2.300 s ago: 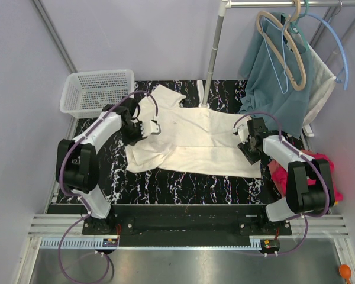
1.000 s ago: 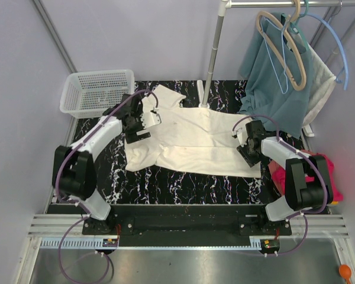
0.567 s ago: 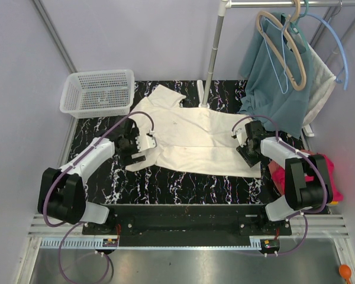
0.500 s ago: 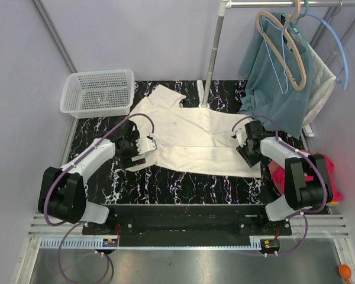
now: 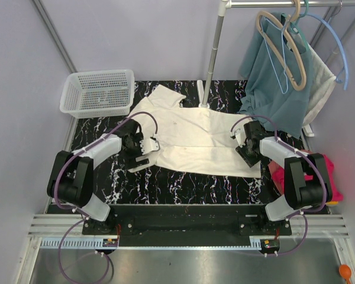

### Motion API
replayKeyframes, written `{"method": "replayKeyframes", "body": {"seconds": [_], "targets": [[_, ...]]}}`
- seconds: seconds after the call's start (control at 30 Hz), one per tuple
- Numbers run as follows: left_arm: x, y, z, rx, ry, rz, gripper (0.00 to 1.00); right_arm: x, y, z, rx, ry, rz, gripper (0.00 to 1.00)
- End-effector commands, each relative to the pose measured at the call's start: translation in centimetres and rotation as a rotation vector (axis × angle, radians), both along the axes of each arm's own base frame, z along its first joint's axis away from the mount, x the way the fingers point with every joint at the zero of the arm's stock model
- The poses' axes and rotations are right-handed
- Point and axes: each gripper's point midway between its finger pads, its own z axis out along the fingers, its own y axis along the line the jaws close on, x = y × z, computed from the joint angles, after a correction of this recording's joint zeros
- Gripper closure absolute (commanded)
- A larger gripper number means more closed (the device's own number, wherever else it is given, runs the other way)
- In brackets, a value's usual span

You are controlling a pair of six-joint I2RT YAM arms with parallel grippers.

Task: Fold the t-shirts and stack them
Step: Fold the tshirt

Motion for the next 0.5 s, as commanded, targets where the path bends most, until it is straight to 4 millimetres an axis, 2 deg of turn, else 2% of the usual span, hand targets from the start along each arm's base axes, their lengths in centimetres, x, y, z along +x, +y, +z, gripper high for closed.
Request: {"method": "replayKeyframes", "body": {"seconds": [0.0, 0.17, 0.3, 0.47], "targets": [[2.1, -1.2, 0.4, -0.038, -0.048, 0.003, 0.01, 0.8, 0.2, 0.1, -0.015, -0.013, 0.019, 0.53], [0.6, 0.2, -1.7, 0.037, -0.023, -0.012, 0.01, 0.6, -0.1, -1.0, -0.039, 0.003, 0.032, 0.53], [0.0, 1.6, -2.4, 0.101, -0.040, -0.018, 0.01, 0.4, -0.3, -2.1, -0.050, 0.023, 0.036, 0.54], [-1.1, 3.5, -2.8, 0.195, -0.049, -0.036, 0.01, -0.2, -1.0, -2.2, -0.091, 0.029, 0.051, 0.54]]}}
